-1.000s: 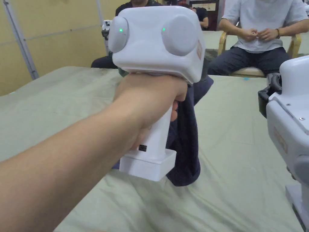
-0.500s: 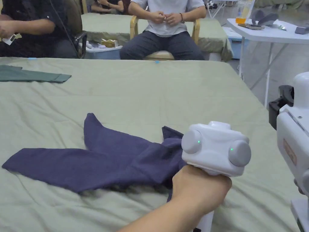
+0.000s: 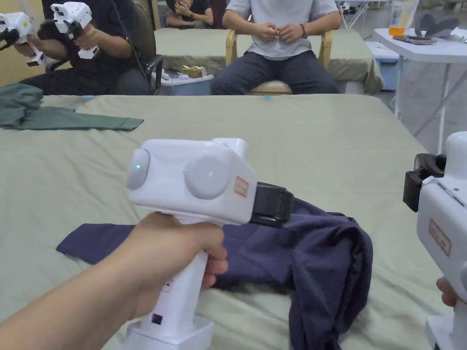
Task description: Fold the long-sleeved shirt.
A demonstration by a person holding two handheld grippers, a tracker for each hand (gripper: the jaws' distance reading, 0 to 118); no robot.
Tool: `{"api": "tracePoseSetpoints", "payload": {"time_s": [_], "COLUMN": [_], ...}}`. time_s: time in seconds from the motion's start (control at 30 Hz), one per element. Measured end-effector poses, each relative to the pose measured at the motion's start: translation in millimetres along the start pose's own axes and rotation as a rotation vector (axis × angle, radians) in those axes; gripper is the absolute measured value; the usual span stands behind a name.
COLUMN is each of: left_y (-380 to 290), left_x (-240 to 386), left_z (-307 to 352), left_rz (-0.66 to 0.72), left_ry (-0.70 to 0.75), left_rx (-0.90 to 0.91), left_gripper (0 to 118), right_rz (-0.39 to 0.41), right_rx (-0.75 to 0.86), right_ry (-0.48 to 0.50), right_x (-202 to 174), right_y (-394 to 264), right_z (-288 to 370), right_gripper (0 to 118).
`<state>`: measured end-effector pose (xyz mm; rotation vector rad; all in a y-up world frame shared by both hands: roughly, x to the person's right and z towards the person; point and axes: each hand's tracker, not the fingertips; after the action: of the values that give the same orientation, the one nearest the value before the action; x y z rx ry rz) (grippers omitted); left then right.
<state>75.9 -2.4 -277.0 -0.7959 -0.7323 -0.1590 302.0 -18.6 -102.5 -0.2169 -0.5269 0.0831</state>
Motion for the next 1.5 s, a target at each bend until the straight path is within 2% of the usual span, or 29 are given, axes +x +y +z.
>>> {"api": "tracePoseSetpoints", "payload": {"time_s": [0.07, 0.1, 0.13, 0.17, 0.2, 0.23, 0.3, 0.33, 0.4, 0.53, 0.57, 0.6, 0.63, 0.67, 0.73, 0.83, 1.03, 1.07, 1.1, 1.13, 1.17, 1.2, 1.23, 1.27, 1.3, 1.37, 1.4, 1.5], "left_y": [-9, -17, -26, -34, -43, -40, -44, -78, -89, -97, -95, -94, -92, -92, -92, -91, -97, -95, -94, -91, -88, -87, -83, -81, -78, -73, -74, -70], "left_x": [-38, -52, -67, -79, -90, -95, -108, -106, -99, -87, -84, -83, -79, -75, -67, -46, -43, -45, -48, -49, -47, -41, -41, -44, -47, -49, -51, -57], "left_z": [9, 12, 12, 11, 4, -6, -21, -20, -31, -51, -56, -59, -62, -67, -70, -96, -137, -138, -136, -127, -120, -113, -106, -106, -104, -98, -96, -82], "left_rz": [0.024, 0.023, 0.002, -0.027, -0.032, -0.07, 0.045, 0.07, 0.064, 0.069, 0.06, 0.047, 0.021, 0.005, -0.064, -0.194, -0.19, -0.149, -0.132, -0.126, -0.111, -0.095, -0.115, -0.095, -0.076, -0.113, -0.119, -0.094], "left_ry": [0.092, 0.152, 0.243, 0.295, 0.353, 0.447, 0.234, 0.188, 0.223, 0.189, 0.187, 0.178, 0.162, 0.143, 0.058, 0.181, 0.2, 0.153, 0.115, 0.048, 0.074, 0.099, 0.116, 0.099, 0.082, 0.125, 0.128, 0.151], "left_rx": [0.033, 0.067, 0.122, 0.147, 0.107, -0.021, -0.035, -0.039, -0.054, -0.079, -0.082, -0.085, -0.081, -0.08, -0.079, -0.113, -0.162, -0.163, -0.173, -0.124, -0.087, -0.08, -0.046, -0.056, -0.064, -0.012, -0.002, 0.06], "left_gripper": [113, 74, 12, 4, 4, 4, 4, 4, 4, 5, 8, 36, 83, 118, 118, 118, 116, 98, 59, 26, 19, 19, 19, 19, 19, 18, 19, 19], "right_rz": [-0.026, -0.033, -0.04, -0.047, -0.045, -0.029, -0.001, 0.011, 0.008, 0.017, 0.022, 0.023, 0.019, 0.012, -0.008, -0.028, -0.057, -0.075, -0.117, -0.155, -0.196, -0.234, -0.257, -0.26, -0.235, -0.129, -0.099, -0.067], "right_rx": [-0.013, -0.02, -0.031, -0.041, -0.053, -0.065, -0.079, -0.084, -0.089, -0.115, -0.116, -0.12, -0.127, -0.134, -0.156, -0.198, -0.297, -0.31, -0.347, -0.398, -0.442, -0.489, -0.505, -0.514, -0.503, -0.508, -0.516, -0.526], "right_ry": [0.034, 0.044, 0.054, 0.064, 0.075, 0.078, 0.082, 0.081, 0.092, 0.094, 0.089, 0.085, 0.081, 0.077, 0.061, 0.041, 0.049, 0.06, 0.091, 0.124, 0.156, 0.215, 0.25, 0.291, 0.322, 0.352, 0.342, 0.345], "right_x": [-11, -15, -20, -23, -27, -31, -35, -36, -34, -32, -31, -29, -26, -24, -20, -15, -2, 1, 3, 4, 3, 1, -2, -9, -20, -44, -53, -76], "right_y": [-4, -6, -10, -13, -17, -21, -27, -31, -35, -39, -40, -41, -41, -42, -46, -53, -72, -75, -80, -84, -88, -94, -100, -106, -111, -119, -122, -133], "right_z": [1, 0, 0, 1, 1, 1, 0, 0, 0, -6, -8, -9, -10, -11, -13, -14, -5, -2, 1, 4, 7, 10, 15, 22, 30, 45, 50, 58], "right_gripper": [11, 11, 11, 11, 11, 11, 11, 11, 11, 11, 11, 11, 11, 11, 11, 11, 13, 26, 59, 86, 110, 110, 116, 116, 118, 118, 118, 118]}}
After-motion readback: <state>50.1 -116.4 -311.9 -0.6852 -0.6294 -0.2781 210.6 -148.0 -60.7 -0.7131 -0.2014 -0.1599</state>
